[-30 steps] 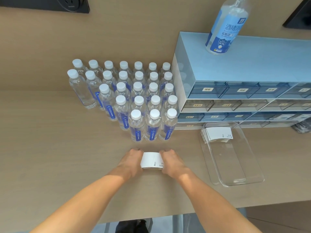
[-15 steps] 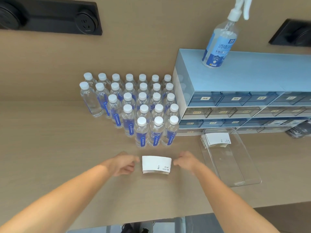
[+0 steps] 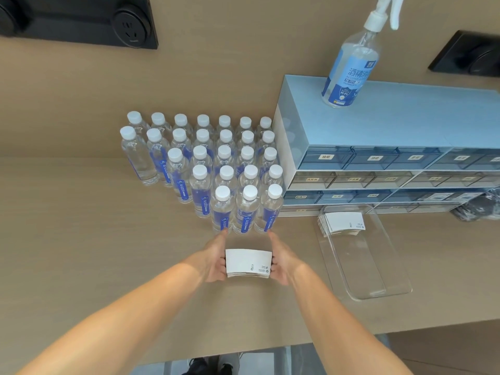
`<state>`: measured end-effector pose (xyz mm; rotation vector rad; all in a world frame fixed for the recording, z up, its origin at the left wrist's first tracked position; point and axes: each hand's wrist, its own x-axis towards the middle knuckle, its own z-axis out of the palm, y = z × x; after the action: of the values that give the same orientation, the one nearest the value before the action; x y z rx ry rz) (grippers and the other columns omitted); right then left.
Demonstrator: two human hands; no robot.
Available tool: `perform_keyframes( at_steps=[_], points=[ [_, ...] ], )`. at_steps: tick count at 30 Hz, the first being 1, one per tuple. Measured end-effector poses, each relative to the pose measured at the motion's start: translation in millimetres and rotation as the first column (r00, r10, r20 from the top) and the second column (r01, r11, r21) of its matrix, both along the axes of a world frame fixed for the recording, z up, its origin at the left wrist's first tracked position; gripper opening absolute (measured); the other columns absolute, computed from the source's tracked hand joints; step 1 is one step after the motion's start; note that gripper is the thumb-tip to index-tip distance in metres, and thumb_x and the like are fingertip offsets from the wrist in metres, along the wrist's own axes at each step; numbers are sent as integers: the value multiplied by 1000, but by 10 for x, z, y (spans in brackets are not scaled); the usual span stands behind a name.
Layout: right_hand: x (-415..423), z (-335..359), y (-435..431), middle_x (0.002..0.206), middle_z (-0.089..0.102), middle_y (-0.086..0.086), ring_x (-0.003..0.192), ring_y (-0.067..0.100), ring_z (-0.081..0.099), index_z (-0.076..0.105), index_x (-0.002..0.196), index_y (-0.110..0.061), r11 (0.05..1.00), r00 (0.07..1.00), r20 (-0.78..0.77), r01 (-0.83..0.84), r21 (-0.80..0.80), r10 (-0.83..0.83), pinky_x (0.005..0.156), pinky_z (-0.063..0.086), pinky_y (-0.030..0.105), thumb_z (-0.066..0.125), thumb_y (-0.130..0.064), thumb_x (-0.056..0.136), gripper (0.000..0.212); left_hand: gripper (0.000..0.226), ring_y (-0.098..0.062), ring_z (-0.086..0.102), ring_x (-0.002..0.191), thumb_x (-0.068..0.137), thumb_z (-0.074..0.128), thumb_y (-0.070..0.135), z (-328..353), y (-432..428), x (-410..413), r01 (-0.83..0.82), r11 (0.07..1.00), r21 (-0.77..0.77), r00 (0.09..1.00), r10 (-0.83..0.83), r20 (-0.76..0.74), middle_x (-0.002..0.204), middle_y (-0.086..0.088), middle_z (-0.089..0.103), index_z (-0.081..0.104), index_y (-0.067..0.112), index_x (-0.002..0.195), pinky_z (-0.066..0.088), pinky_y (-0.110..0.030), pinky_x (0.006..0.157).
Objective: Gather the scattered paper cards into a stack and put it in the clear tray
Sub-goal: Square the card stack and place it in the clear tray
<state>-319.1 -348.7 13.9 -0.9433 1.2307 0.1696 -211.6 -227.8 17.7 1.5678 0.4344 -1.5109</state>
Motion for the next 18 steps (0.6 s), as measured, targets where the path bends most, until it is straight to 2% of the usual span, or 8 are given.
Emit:
perform_keyframes(
  at_steps=[2, 6, 8, 10, 14, 16, 17, 18],
  points=[
    [-14, -7, 0, 85, 74, 12, 67, 22, 75, 37, 139, -21, 1000, 1000, 4, -1, -4, 1, 60, 60, 33, 49, -61, 90, 64, 73, -27, 64, 72, 93, 33, 70, -19, 7, 6, -14, 1000, -3, 1000, 14, 3, 83, -15, 67, 56, 1, 96, 44, -33, 65],
    [-31, -20, 10, 71, 75, 8, 65, 20, 75, 36, 133, -28, 1000, 1000, 20, -9, -7, 9, 62, 60, 32, 48, -59, 92, 52, 84, -27, 67, 81, 92, 33, 72, -6, 1, -35, -2, 1000, -22, 1000, 2, 9, 98, -16, 70, 47, 2, 134, 49, -36, 81],
    [-40, -24, 6, 77, 74, 8, 69, 20, 74, 38, 123, -29, 1000, 1000, 14, -11, -10, 11, 70, 60, 33, 49, -59, 91, 45, 83, -25, 68, 79, 91, 33, 72, 44, -5, -72, -2, 999, -32, 1000, 3, 20, 98, -14, 71, 44, 6, 140, 48, -34, 66],
    [-45, -20, 4, 80, 73, 9, 72, 20, 74, 39, 115, -27, 1000, 1000, 11, -23, -16, 23, 74, 59, 33, 50, -59, 91, 41, 82, -24, 69, 80, 91, 33, 72, 80, -2, -110, -13, 999, -44, 1000, 14, 28, 100, -14, 72, 45, 7, 139, 46, -34, 65],
    [-37, -34, 14, 96, 72, 12, 90, 24, 73, 41, 126, -27, 998, 998, -3, -61, -33, 61, 86, 58, 37, 51, -55, 92, 45, 78, -22, 70, 80, 92, 38, 70, 89, 7, -170, -33, 997, -69, 999, 36, 39, 106, -13, 72, 45, 9, 139, 48, -30, 61],
    [-30, -42, 17, 102, 72, 12, 94, 25, 72, 41, 131, -25, 997, 998, -11, -69, -43, 68, 91, 57, 39, 53, -54, 91, 51, 77, -24, 70, 88, 92, 38, 70, 45, 9, -171, -34, 996, -85, 999, 37, 38, 108, -14, 72, 44, 10, 141, 53, -33, 79],
    [-28, -46, 21, 104, 72, 12, 95, 25, 72, 42, 132, -24, 996, 997, -15, -74, -46, 73, 91, 56, 39, 54, -54, 91, 53, 77, -25, 69, 92, 92, 37, 70, 18, 13, -165, -30, 995, -90, 999, 34, 39, 109, -14, 72, 43, 10, 141, 50, -36, 93],
    [-26, -52, 27, 107, 72, 13, 96, 25, 72, 42, 133, -23, 996, 997, -20, -80, -49, 79, 92, 56, 39, 54, -54, 91, 54, 77, -25, 69, 94, 92, 37, 70, -4, 17, -153, -22, 996, -91, 999, 26, 38, 108, -14, 72, 44, 11, 141, 46, -37, 101]
  ],
)
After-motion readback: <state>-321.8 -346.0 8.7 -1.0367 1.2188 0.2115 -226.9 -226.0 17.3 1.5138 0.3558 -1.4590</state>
